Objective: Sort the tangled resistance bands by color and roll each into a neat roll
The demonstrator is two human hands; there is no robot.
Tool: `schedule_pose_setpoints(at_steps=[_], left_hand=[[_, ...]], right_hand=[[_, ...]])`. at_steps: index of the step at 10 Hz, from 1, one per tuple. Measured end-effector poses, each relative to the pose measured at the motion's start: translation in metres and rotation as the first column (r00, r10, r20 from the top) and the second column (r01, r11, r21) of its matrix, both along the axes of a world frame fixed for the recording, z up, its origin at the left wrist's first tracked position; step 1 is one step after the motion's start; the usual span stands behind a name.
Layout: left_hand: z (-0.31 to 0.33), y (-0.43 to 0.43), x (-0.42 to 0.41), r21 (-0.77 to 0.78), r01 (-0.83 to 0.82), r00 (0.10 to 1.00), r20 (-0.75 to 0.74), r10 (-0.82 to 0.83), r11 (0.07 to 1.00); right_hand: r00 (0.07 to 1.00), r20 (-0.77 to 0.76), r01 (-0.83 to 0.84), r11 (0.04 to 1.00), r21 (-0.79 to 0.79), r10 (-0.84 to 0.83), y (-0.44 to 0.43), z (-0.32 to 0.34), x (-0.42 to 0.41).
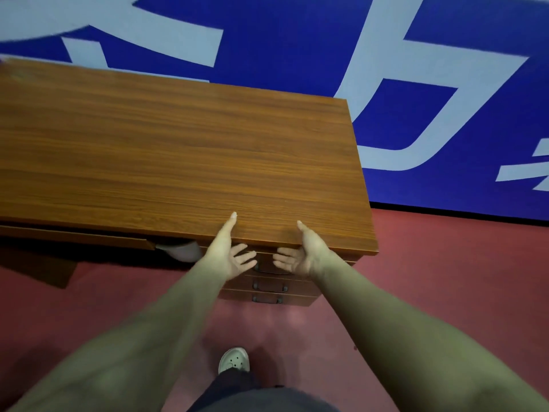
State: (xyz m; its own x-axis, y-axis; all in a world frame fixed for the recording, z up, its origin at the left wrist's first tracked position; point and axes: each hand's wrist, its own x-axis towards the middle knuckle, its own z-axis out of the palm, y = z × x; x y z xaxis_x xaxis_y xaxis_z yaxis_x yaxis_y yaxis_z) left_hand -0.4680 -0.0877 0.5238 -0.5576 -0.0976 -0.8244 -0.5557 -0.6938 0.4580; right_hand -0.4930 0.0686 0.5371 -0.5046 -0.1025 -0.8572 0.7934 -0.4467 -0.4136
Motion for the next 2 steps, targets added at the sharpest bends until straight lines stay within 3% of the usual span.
schedule_pose_setpoints(at_steps=[1, 2], left_hand=[[0.028, 0.006, -0.002, 0.022, 0.026, 1.000, 0.001, -0.026, 0.999], [0.065, 0.008, -0.004, -0.019, 0.035, 0.995, -0.089, -0.036, 0.999]], right_hand=[[0.995, -0.065, -0.073, 0.996, -0.050, 0.069, 0.001, 0.035, -0.005], [0.977, -0.188, -0.119, 0.991, -0.065, 0.105, 0.003, 0.075, -0.011]])
